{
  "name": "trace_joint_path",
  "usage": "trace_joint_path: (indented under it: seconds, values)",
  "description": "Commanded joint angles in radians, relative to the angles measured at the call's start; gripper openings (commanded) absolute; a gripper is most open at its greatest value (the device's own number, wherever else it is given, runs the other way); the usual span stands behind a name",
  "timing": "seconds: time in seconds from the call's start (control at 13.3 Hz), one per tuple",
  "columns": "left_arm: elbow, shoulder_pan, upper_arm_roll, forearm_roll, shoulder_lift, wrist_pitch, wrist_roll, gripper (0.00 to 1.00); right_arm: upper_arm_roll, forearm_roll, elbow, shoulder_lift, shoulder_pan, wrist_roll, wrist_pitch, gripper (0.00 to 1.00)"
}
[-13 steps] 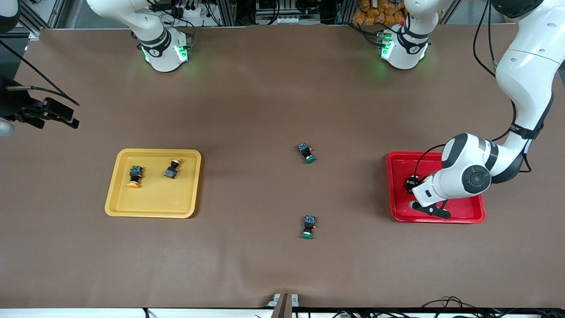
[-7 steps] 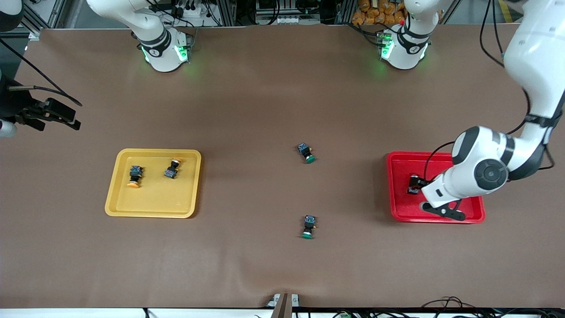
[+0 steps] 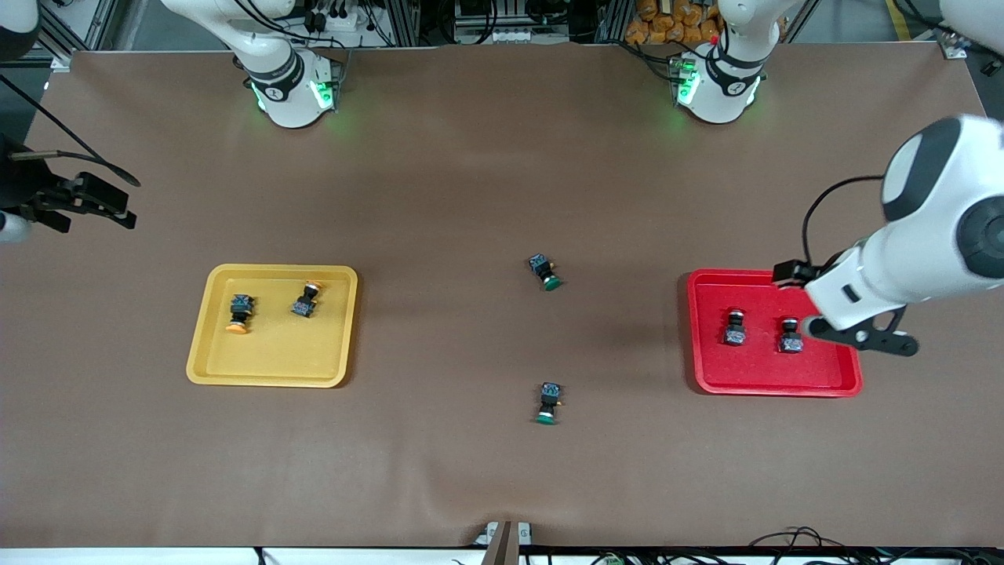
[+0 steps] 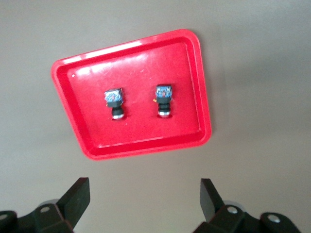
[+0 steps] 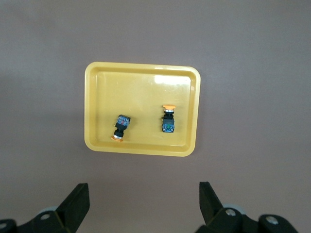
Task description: Place red and yellow buttons in trays
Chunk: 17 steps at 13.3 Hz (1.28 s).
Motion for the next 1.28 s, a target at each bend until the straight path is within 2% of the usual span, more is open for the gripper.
trace_joint_path:
  seconds: [0.0, 0.08, 0.15, 0.53, 0.9, 1.13, 1.21]
  values:
    - [0.013, 0.006, -0.007, -0.014, -0.104, -0.031, 0.003, 1.00, -0.028, -0.032, -0.069, -0.047, 0.055, -0.039, 0.010, 1.00]
    - [0.014, 0.006, -0.007, -0.014, -0.132, -0.031, 0.003, 1.00, -0.092, -0.033, -0.071, -0.060, 0.098, -0.047, 0.011, 1.00]
    - [0.014, 0.008, -0.005, -0.022, -0.158, -0.031, 0.008, 1.00, -0.126, -0.033, -0.069, -0.076, 0.104, -0.090, 0.007, 1.00]
    - [0.039, 0.025, -0.005, -0.114, -0.189, -0.062, 0.003, 1.00, -0.128, -0.033, -0.042, -0.087, 0.095, -0.104, -0.021, 1.00]
    - [0.037, 0.028, -0.005, -0.128, -0.192, -0.065, 0.005, 1.00, -0.127, -0.030, 0.006, -0.082, 0.098, -0.101, -0.032, 1.00]
    - [0.033, 0.025, 0.024, -0.130, -0.232, -0.065, 0.019, 1.00, -0.131, -0.035, 0.009, -0.076, 0.083, -0.105, -0.050, 1.00]
    - [0.033, -0.013, 0.068, -0.133, -0.240, -0.065, 0.020, 1.00, -0.131, -0.035, 0.013, -0.070, 0.077, -0.112, -0.050, 1.00]
